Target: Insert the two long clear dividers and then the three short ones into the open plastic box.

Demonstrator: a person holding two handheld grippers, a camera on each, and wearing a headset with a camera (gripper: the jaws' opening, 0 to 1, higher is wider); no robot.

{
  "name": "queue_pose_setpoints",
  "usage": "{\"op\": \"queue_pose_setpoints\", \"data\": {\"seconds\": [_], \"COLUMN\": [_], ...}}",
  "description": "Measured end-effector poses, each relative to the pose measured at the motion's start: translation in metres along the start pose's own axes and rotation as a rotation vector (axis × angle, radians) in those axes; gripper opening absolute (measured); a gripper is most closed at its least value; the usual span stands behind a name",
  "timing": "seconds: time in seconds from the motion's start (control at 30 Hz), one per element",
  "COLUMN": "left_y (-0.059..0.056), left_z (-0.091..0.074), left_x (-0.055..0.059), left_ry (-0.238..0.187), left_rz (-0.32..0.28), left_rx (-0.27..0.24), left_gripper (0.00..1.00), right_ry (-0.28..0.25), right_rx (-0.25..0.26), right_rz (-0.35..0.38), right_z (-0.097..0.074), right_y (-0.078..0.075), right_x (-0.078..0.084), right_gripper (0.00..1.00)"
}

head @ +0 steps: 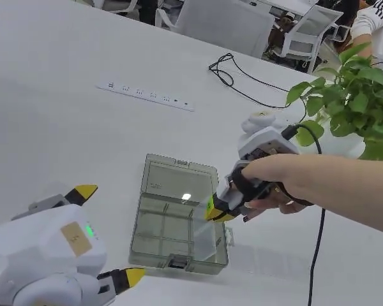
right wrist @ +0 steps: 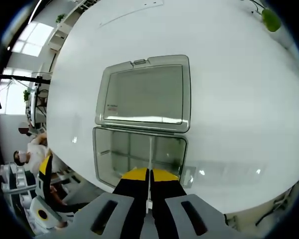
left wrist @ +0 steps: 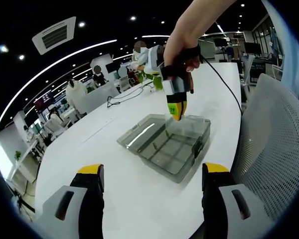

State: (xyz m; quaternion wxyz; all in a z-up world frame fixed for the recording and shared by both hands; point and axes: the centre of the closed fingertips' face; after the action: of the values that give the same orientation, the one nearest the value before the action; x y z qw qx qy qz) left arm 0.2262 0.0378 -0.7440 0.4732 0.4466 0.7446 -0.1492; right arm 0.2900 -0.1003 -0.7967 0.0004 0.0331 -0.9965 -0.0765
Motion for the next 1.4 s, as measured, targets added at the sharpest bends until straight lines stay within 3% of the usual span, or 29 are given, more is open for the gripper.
{"op": "queue_pose_setpoints", "data": {"seconds": [0.47,1.4], "left_y": [0.0,0.004], "left_z": [0.0,-0.003], "left_x": [0.001,0.002], "left_ry": [0.001,-0.009], "left_rz": [-0.001,-0.021], "left_rx": [0.003,-0.008], "left_gripper": [0.81,0.8], "right_ry": [-0.001,-0.015], "right_rx": [0.009,0.134], "right_rz": [-0.016,-0.137], "right_z": [0.0,0.017], "right_y": [0.004,0.011], "right_x": [0.003,-0.001], "right_gripper": [0.02,0.03]}}
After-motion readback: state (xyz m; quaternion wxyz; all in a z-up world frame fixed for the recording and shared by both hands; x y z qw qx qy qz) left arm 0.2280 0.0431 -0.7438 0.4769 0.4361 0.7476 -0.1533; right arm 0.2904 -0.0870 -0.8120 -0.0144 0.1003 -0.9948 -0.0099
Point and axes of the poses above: the centre of the closed fingertips' face, and the gripper's own axes: z roughly forward along the fingers, y roughly to its left, x roughly out of its underside, and after that the axes turned 12 degrees about x, right-handed
